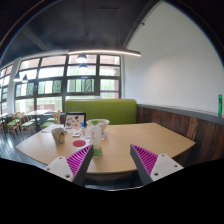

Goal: Pour water

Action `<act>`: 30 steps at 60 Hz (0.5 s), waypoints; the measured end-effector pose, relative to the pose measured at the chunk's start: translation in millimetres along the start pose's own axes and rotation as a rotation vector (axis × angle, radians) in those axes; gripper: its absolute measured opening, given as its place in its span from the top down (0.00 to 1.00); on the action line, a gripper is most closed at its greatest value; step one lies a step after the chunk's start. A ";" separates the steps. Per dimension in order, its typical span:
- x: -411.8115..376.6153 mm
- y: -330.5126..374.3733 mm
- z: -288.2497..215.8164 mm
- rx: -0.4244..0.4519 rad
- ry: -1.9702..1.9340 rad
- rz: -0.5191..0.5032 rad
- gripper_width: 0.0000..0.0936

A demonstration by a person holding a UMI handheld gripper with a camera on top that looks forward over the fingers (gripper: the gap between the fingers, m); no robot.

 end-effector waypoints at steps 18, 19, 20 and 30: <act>-14.9 1.1 -6.2 -0.005 0.066 -0.006 0.14; -15.9 1.1 -6.1 -0.006 0.063 -0.009 0.14; -17.3 0.6 -5.8 -0.007 0.058 -0.011 0.14; -31.7 -24.5 14.7 -0.031 0.012 -0.044 0.14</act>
Point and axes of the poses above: the point between the fingertips, and its own axes, seen from behind it with the camera up: x to the right, z down, y backward, against the way the camera looks, the point moved 7 cm from there along y, backward, against the way the camera looks, and after that the axes turned 5 degrees about x, right-handed, at the moved point
